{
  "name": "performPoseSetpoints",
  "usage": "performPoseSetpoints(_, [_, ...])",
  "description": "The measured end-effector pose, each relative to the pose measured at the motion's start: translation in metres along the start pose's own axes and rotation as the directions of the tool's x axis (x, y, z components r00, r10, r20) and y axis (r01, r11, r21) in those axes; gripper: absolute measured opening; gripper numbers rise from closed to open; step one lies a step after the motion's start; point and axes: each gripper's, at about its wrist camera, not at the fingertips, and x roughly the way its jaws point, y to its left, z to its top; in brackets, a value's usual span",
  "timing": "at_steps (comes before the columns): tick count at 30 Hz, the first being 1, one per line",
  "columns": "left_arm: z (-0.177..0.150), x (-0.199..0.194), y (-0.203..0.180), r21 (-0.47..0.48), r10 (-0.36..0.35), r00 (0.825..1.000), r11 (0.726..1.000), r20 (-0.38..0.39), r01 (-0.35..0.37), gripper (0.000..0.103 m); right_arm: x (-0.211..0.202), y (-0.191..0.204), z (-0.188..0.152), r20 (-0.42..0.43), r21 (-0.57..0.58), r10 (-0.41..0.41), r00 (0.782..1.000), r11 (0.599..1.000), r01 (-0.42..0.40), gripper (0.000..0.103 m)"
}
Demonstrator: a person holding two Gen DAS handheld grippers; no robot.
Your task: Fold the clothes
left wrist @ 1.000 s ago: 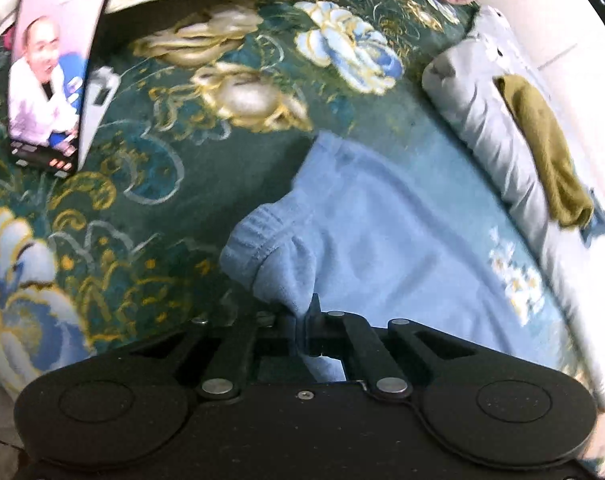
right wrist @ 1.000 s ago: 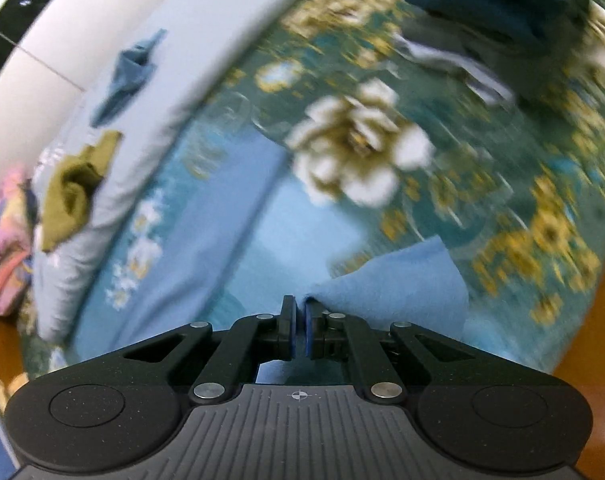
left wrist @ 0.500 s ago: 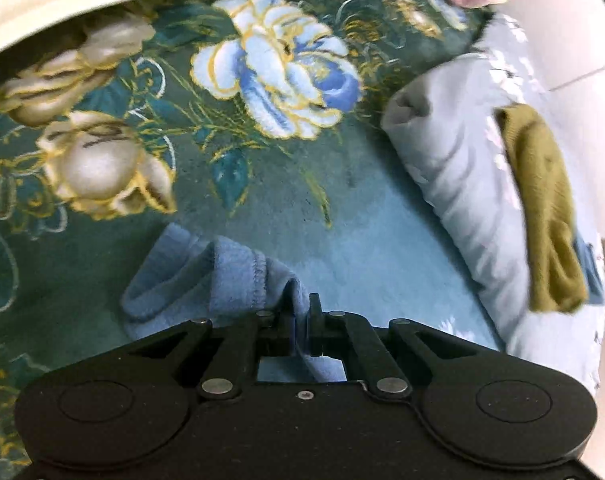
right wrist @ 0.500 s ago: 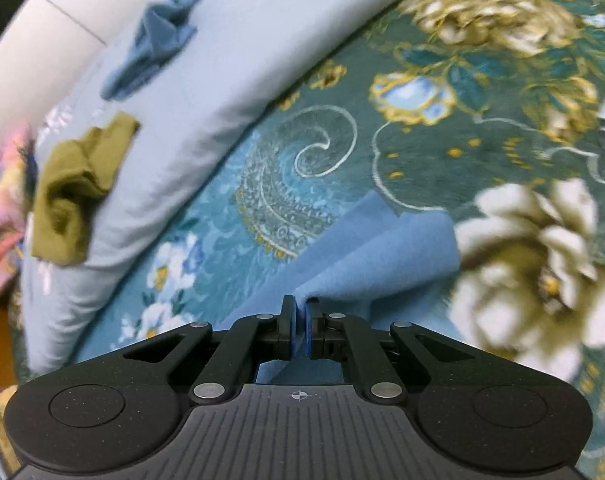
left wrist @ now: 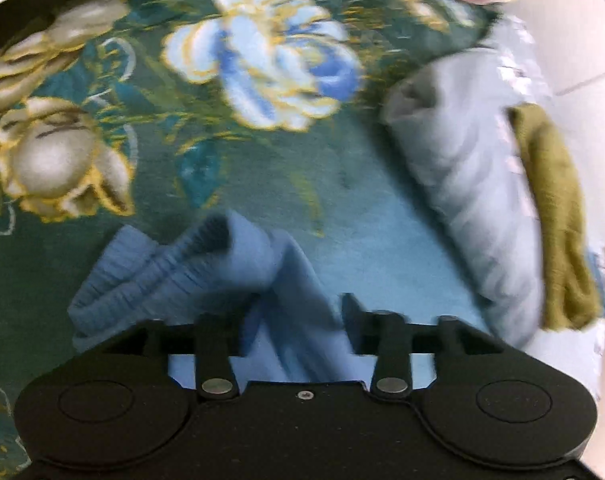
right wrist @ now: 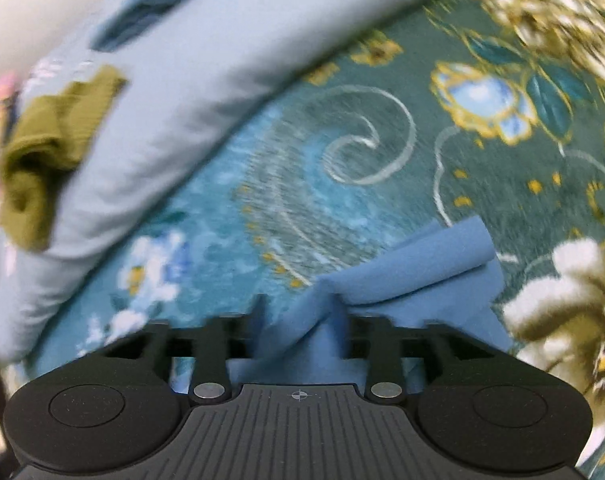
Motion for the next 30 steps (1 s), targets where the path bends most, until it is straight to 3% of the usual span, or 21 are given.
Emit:
performPoseSetpoints(3, [-0.011,-0.031,-0.002,0.019,-0.038,0.996,0.999,0.084,0.037,0.059,-0.032,-0.006,-0.01,0.091,-0.026,0.018,0.996,1.0,-0.015,0.054])
performPoseSetpoints(6, [-0.03,-0.053,0.016,-0.036,0.068,0.985,0.997,0.16,-0.063,0.07,-0.054,-0.033,-0.025,0.152,0.065,-0.026,0.988,0.998,0.016,0.059])
performPoseSetpoints(10, [-0.051,-0.046,0.054,-0.143,0.173,0.98,0.977,0.104,-0.157,0.069,-0.047,-0.079,-0.051,0.124,0.279,-0.031,0.992,0.96,-0.005,0.06])
performPoseSetpoints(12, [-0.058,-0.043,0.066,-0.185,0.161,0.981,0.973,0.105,-0.14,0.069,-0.042,-0.092,-0.062,0.124,0.345,-0.014,0.992,0.938,-0.03,0.06])
performPoseSetpoints(15, [-0.062,-0.036,0.077,-0.247,0.136,0.984,0.963,0.114,-0.104,0.069,-0.039,-0.087,-0.067,0.153,0.324,0.04,0.987,0.942,-0.088,0.06])
performPoseSetpoints(22, [-0.068,-0.016,0.077,-0.322,0.074,0.991,0.946,0.115,-0.034,0.069,-0.015,-0.062,-0.078,0.053,0.286,0.193,0.98,0.937,-0.2,0.048])
performPoseSetpoints(24, [-0.07,-0.013,0.073,-0.321,0.078,0.989,0.947,0.122,-0.035,0.067,-0.013,-0.061,-0.079,0.07,0.308,0.2,0.977,0.928,-0.212,0.04])
performPoseSetpoints(25, [-0.071,-0.011,0.071,-0.32,0.081,0.989,0.947,0.125,-0.037,0.065,-0.013,-0.061,-0.08,0.085,0.321,0.201,0.976,0.922,-0.218,0.027])
performPoseSetpoints(27, [-0.07,-0.009,0.071,-0.328,0.082,0.987,0.944,0.141,-0.032,0.05,-0.012,-0.061,-0.08,0.115,0.347,0.203,0.972,0.909,-0.231,0.006])
performPoseSetpoints(28, [-0.069,-0.01,0.071,-0.333,0.084,0.985,0.943,0.148,-0.03,0.046,-0.012,-0.06,-0.081,0.13,0.36,0.203,0.97,0.903,-0.237,0.004])
performPoseSetpoints(30, [-0.066,-0.01,0.073,-0.34,0.093,0.983,0.94,0.156,-0.035,0.033,-0.025,-0.052,-0.08,0.154,0.29,0.199,0.968,0.927,-0.237,0.004])
